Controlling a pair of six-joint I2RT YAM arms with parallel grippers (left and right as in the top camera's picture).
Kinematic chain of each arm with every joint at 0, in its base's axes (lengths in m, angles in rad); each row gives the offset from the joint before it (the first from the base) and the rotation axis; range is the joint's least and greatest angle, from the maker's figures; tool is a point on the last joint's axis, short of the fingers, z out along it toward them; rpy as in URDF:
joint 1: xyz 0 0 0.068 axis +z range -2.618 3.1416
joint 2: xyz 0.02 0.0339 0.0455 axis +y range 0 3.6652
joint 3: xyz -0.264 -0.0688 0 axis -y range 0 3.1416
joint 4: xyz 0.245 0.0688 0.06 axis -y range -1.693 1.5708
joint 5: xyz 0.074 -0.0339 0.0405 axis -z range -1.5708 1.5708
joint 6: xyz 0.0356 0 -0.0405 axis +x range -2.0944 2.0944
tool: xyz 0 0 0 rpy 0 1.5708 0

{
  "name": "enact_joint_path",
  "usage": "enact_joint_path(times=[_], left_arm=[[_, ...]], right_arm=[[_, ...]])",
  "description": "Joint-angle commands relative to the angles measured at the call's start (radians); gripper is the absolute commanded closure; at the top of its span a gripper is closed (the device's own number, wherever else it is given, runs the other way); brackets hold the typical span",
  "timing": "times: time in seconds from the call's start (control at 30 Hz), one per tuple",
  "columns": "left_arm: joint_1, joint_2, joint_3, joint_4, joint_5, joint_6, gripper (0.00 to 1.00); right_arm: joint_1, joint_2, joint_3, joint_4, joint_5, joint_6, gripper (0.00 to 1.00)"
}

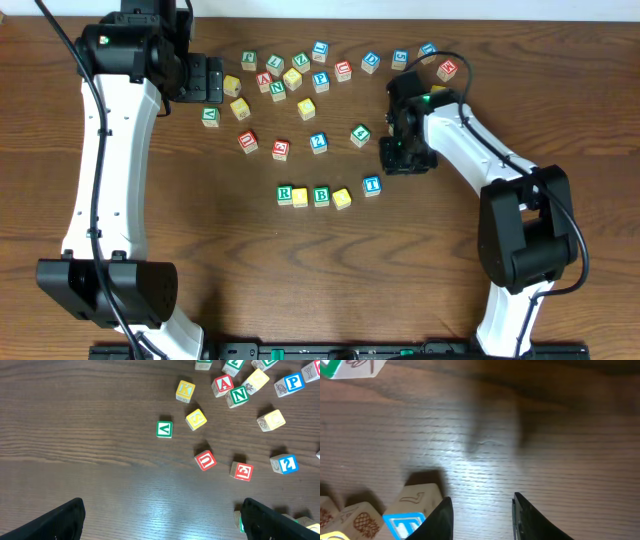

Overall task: Spell out ROBOT
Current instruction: 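Release the T block right of the second O and lift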

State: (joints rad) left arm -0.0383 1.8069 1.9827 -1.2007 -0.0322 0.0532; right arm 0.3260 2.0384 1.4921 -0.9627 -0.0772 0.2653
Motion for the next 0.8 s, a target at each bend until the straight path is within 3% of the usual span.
enact_joint_path(times=[0.0,0.77], left_arm=[[0.001,0.003,-0.002,-0.003,-0.005,0.01,0.02],[0.001,0.003,-0.002,-0.003,-0.005,0.01,0.02]], right_arm=[[-0.003,0.013,-0.006,0.004,0.011,-0.028,0.67],[0.023,0.023,-0.08,0.095,-0.087,-0.08,0.71]])
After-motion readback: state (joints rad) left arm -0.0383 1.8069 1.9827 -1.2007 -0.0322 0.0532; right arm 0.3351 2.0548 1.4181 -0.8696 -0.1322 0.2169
